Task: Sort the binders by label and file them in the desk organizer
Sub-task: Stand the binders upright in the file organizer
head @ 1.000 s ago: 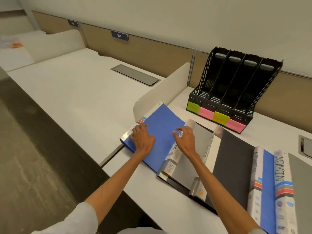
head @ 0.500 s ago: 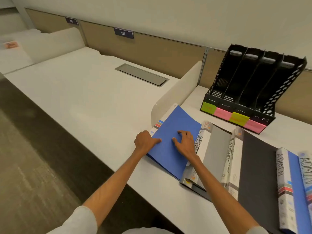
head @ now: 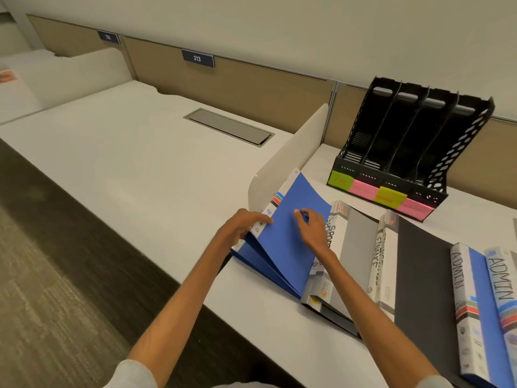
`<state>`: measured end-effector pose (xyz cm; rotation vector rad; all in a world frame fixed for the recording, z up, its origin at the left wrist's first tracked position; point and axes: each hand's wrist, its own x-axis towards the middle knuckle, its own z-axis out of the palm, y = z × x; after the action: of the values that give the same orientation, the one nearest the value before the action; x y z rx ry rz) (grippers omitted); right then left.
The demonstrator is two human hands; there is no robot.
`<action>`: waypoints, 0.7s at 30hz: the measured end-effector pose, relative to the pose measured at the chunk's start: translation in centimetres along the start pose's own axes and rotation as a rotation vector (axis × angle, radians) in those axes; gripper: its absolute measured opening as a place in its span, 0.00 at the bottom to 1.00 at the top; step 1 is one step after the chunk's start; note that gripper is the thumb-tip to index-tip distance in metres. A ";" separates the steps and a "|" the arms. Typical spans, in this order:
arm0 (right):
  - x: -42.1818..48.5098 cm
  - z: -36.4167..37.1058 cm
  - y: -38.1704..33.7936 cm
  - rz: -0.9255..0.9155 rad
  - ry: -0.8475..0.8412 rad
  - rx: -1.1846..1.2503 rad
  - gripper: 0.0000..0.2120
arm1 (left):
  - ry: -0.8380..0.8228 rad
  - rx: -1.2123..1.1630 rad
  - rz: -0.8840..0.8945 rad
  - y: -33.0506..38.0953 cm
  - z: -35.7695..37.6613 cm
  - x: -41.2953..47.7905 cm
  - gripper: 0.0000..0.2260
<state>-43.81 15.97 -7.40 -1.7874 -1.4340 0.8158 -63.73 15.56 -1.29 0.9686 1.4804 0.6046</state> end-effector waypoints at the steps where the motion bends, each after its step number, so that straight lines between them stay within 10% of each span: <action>1: 0.2 -0.2 -0.3 0.005 0.007 0.032 0.22 | -0.011 -0.045 0.010 0.1 0.1 -0.3 0.23; 8: 1.6 -3.2 -3.6 0.000 0.088 0.257 0.26 | 0.065 -0.167 0.209 3.3 2.6 -4.0 0.08; 21: 2.0 -15.3 -14.4 -0.144 0.134 0.555 0.31 | 0.184 -0.148 0.689 10.6 8.1 -8.2 0.18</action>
<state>-38.80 18.09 12.99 -1.2764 -1.0969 0.8931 -53.93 12.82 10.61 1.3354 1.2154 1.3088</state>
